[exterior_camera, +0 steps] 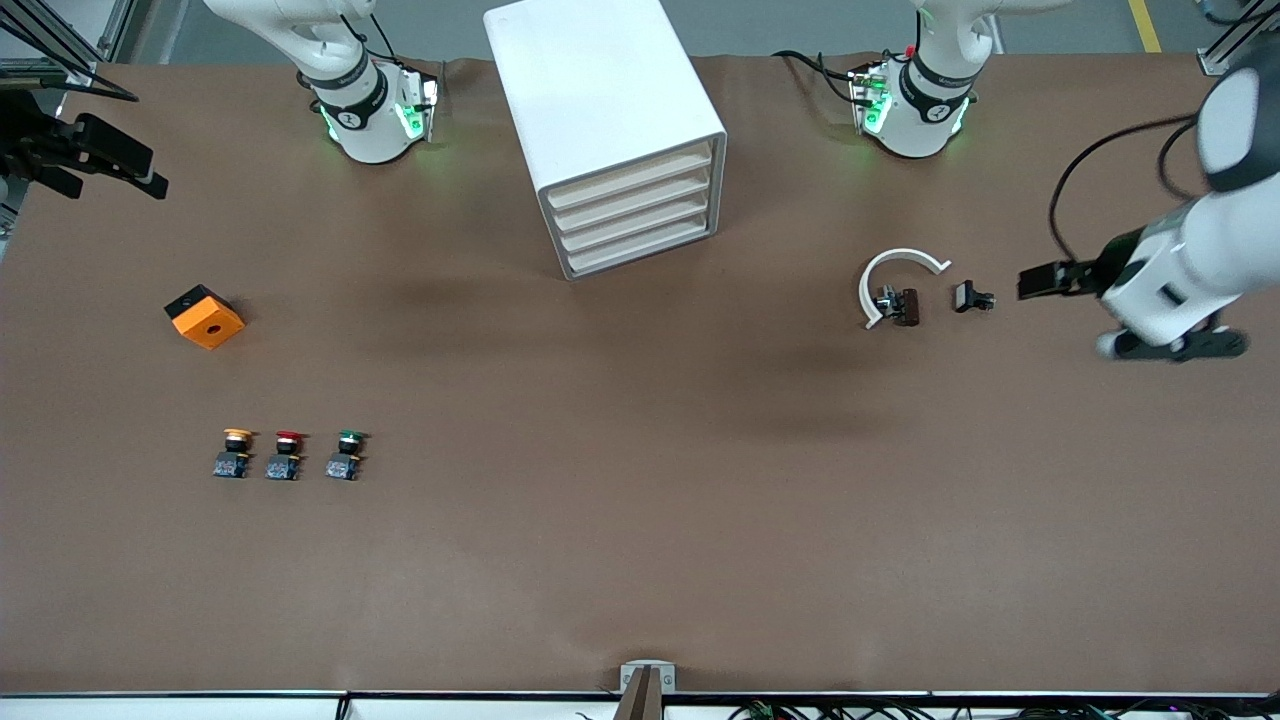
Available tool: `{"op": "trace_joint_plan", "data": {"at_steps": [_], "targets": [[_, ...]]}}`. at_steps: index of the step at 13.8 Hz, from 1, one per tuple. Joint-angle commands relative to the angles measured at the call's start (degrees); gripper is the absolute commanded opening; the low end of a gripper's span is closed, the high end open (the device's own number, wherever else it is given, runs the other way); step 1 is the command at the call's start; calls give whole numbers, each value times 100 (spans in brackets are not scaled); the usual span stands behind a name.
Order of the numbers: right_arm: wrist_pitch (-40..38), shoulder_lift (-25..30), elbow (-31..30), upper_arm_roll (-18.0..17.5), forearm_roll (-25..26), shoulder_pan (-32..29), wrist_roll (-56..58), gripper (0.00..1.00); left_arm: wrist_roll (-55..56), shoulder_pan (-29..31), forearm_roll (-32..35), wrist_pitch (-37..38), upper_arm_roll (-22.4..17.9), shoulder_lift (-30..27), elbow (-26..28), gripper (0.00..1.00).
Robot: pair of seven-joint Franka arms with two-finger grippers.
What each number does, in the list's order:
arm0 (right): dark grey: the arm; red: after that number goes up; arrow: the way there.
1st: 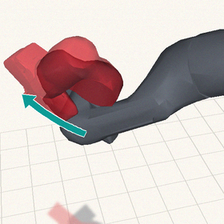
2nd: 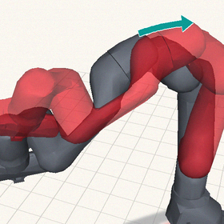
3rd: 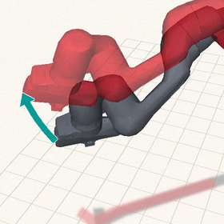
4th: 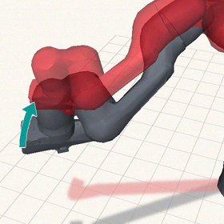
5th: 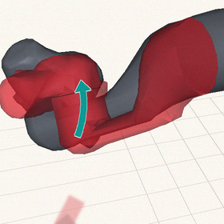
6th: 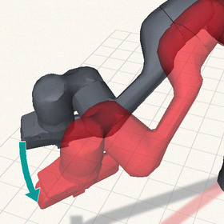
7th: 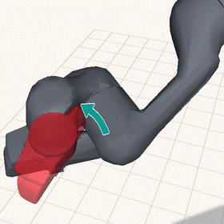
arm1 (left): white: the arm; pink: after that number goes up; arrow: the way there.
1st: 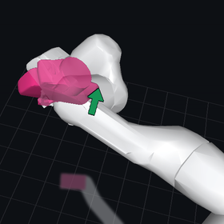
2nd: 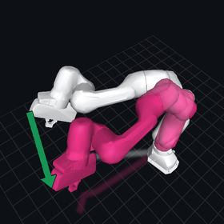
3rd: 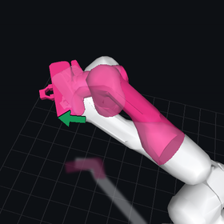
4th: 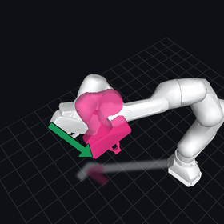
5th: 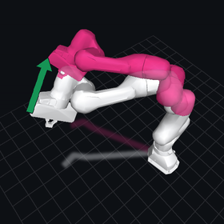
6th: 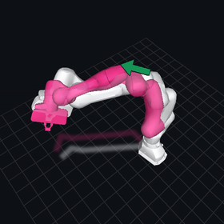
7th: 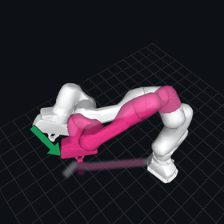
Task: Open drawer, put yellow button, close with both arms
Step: 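Reach the left gripper to the drawer handle while the right gripper reaches the yellow button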
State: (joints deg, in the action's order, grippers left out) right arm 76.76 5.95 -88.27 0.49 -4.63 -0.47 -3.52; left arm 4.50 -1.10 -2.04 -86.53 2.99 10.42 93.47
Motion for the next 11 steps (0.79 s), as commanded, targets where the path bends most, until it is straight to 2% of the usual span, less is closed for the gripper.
{"op": "trace_joint_plan", "data": {"at_steps": [1,3,5,6,9,11], "targets": [[-65,29,46,30,-99,-120,1,100,365,-162,-86,-170,35,503,-171,100],[101,-59,73,118,-398,-278,62,100,1040,-337,-409,-425,35,828,-180,100],[322,-514,143,127,-372,-305,80,100,1945,-592,-595,-619,35,1101,-189,100],[374,-551,187,127,-372,-313,123,100,2306,-672,-613,-637,35,1189,-215,100],[436,-552,258,127,-258,-322,141,100,3693,-892,-1112,-383,35,1593,-801,100],[436,-551,363,118,-57,-305,141,100,4879,-971,-1901,-85,35,1910,-1216,100]]}}
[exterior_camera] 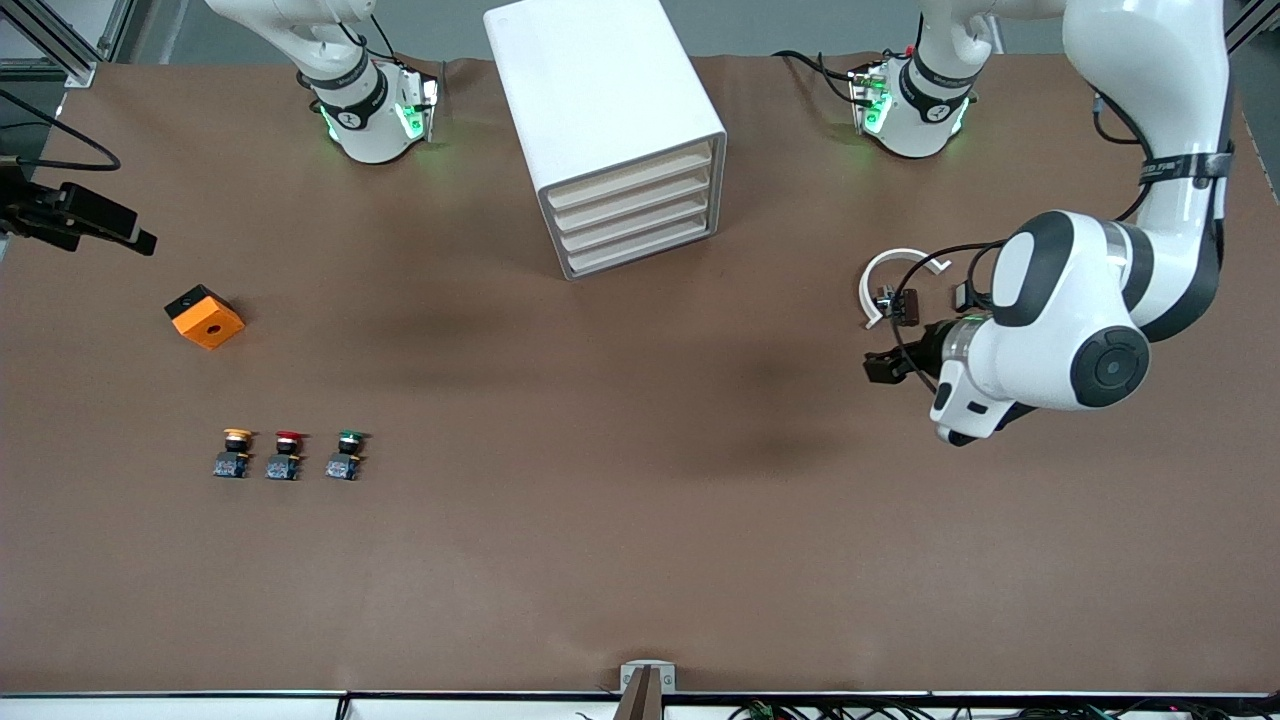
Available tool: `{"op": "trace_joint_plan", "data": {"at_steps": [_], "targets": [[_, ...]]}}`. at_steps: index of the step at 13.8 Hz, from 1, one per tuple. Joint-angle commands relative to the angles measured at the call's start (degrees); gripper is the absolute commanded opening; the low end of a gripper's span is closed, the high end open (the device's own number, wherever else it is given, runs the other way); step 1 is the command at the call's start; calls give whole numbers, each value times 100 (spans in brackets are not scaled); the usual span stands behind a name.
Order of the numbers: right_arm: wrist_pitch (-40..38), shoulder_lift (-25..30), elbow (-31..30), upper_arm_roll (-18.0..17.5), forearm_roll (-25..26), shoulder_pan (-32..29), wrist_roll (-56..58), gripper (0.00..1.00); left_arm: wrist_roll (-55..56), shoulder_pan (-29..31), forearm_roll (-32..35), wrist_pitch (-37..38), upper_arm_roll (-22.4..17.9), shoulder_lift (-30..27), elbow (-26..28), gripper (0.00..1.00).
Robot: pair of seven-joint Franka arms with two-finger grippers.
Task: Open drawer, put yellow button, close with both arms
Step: 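Reach the left gripper to the drawer handle while the right gripper reaches the yellow button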
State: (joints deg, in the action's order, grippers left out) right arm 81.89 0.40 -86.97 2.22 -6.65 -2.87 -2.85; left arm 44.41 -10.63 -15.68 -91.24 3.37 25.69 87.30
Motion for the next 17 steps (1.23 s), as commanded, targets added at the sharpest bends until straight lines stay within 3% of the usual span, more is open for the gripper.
{"op": "trace_joint_plan", "data": {"at_steps": [1,6,9,15,17], "targets": [[-68,4,242,-55,268,-56,65,100,1433,-44,-855,492,-3,418,-609,100],[196,-259,207,-46,787,-302,100,100,3841,-676,-1103,677,6,821,-819,100],[257,-540,242,-46,840,-399,154,100,5398,-739,-1787,695,41,1235,-986,100],[1591,-1190,-21,-46,841,-689,232,100,6973,-748,-3036,1388,138,1780,-961,100],[2389,-1349,-563,-46,832,-829,285,100,7640,-748,-3274,1853,313,2035,-925,100]]}}
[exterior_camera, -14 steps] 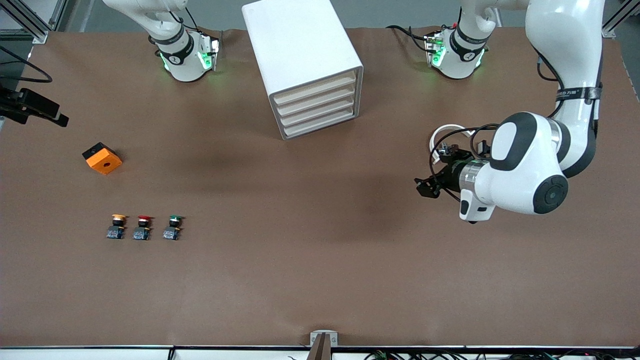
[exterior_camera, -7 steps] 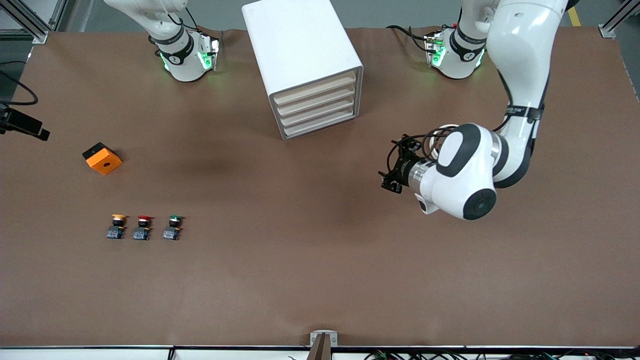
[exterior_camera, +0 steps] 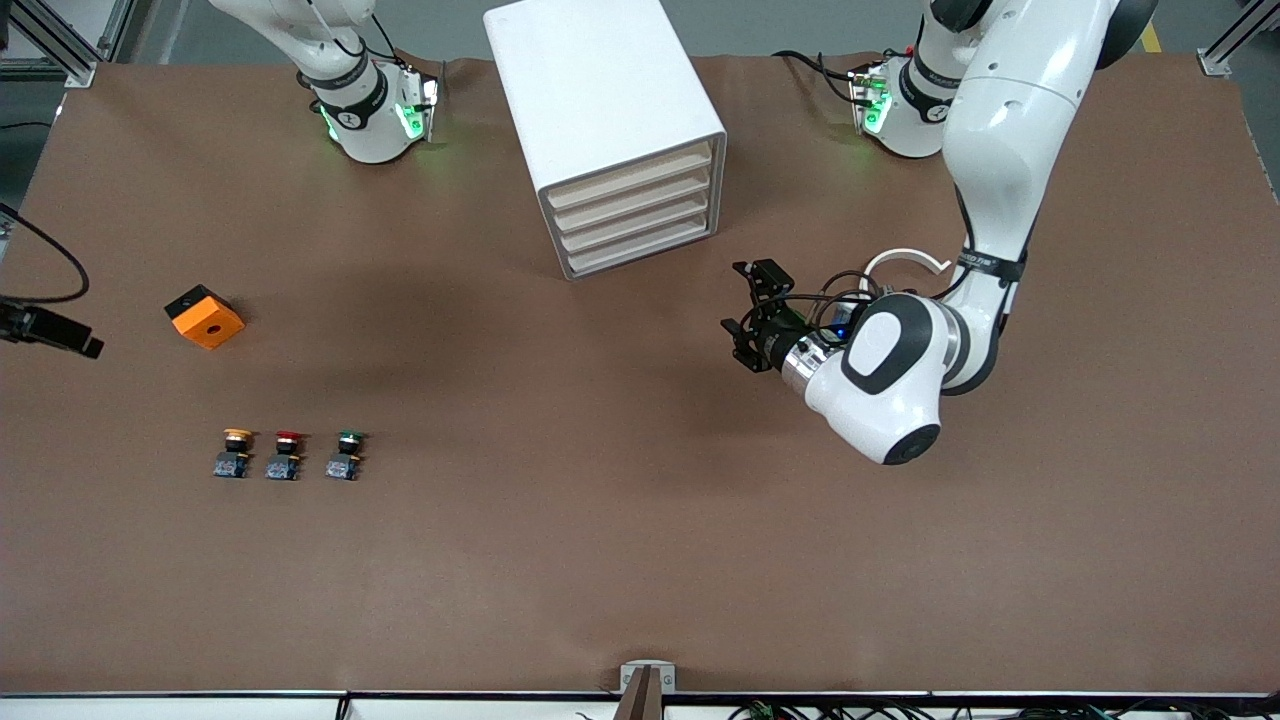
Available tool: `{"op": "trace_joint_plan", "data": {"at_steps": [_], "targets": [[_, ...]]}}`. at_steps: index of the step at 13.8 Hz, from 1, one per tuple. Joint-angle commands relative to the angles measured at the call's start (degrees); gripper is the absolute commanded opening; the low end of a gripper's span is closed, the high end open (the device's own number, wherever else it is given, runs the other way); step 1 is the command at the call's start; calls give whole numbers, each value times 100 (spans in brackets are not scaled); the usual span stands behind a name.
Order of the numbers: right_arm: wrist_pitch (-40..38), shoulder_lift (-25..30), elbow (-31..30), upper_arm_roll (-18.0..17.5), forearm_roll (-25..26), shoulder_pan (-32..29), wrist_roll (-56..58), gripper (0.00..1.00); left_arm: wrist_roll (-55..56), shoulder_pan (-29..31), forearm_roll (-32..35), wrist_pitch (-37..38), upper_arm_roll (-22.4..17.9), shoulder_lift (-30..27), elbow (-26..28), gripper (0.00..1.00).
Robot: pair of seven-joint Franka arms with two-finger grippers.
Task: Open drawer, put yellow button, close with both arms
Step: 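Reach the left gripper to the drawer handle while the right gripper reaches the yellow button, then grasp the yellow button with the right gripper while the left gripper grips the handle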
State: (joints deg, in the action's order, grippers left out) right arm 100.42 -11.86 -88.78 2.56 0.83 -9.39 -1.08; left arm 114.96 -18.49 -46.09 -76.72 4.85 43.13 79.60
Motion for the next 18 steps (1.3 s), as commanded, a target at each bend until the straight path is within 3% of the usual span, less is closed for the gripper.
{"op": "trace_joint_plan", "data": {"at_steps": [1,3,6,10,18], "targets": [[948,-124,-752,-89,84,-229,125,100,990,47,-434,682,192,414,-156,89],[1565,-281,-1018,-89,66,-266,222,100,1152,47,-716,965,192,494,-138,63],[1901,-589,-1001,-89,84,-212,231,100,1353,12,-762,1150,218,494,11,52],[3130,-1546,-1001,-80,127,-160,222,100,1468,-5,-797,1229,455,468,204,50],[4124,-2399,-1062,-89,321,-229,231,100,1565,-444,-920,1221,552,424,564,50]]}}
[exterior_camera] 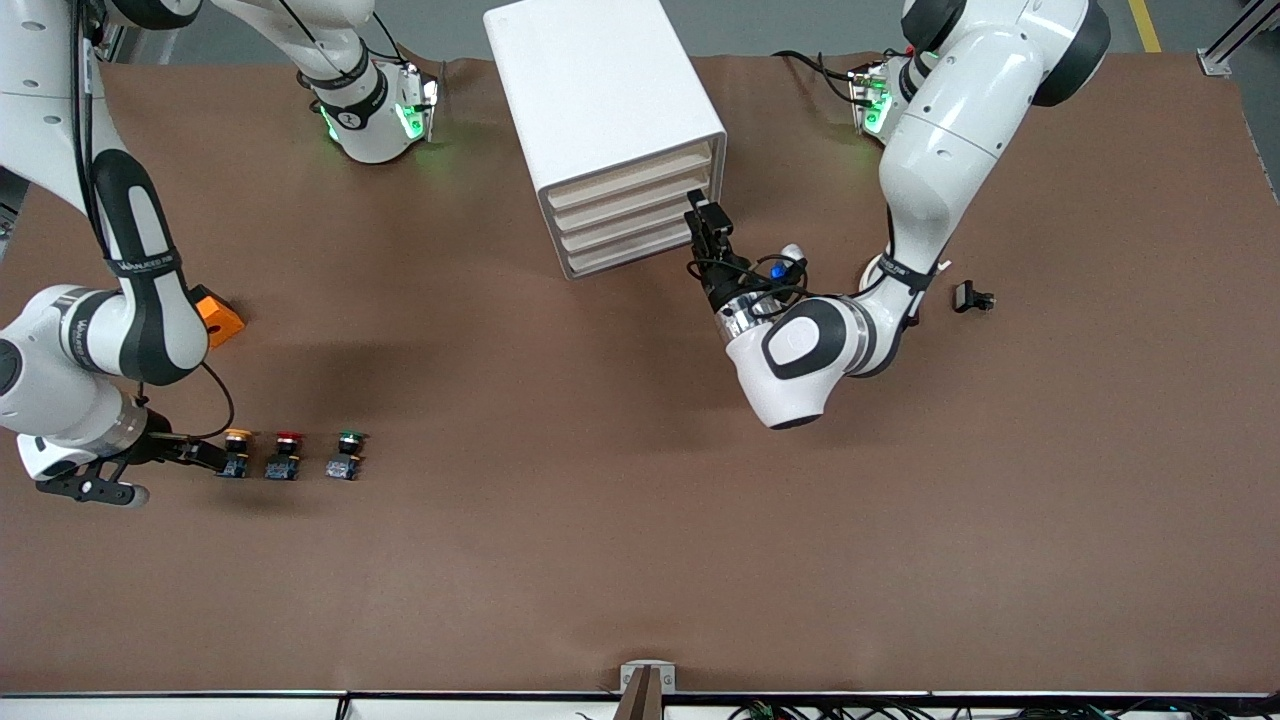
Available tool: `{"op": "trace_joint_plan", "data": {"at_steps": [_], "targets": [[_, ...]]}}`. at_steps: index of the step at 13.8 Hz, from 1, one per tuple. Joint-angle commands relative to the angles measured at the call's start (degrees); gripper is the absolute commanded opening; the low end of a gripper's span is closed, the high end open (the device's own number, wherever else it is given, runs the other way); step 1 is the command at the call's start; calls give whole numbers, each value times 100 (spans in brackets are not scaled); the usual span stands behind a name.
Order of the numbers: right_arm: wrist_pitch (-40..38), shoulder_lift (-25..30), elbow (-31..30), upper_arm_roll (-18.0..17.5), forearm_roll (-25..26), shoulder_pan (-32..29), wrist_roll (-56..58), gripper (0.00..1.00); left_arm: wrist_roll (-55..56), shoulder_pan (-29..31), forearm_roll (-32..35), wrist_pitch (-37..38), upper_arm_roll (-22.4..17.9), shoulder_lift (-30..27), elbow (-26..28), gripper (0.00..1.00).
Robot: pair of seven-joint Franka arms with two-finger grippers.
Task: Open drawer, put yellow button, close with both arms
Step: 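Grasp the yellow button with the right gripper while the left gripper grips the handle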
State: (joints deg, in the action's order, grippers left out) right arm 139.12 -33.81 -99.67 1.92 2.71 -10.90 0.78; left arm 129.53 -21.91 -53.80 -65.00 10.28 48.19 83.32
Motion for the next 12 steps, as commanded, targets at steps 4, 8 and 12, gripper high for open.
{"op": "trace_joint_plan", "data": {"at_steps": [4,8,12], "targets": [[896,-346,-306,-25,133,-105,45,100,117,-357,-289,49,17,-81,220,50],[1144,-416,-474,-25,133,-87,36,100,117,-569,-333,-21,9,-81,220,44],[1144,-434,-527,-34,124,-52,-7,100,108,-709,-315,-30,-9,-90,229,10]]}}
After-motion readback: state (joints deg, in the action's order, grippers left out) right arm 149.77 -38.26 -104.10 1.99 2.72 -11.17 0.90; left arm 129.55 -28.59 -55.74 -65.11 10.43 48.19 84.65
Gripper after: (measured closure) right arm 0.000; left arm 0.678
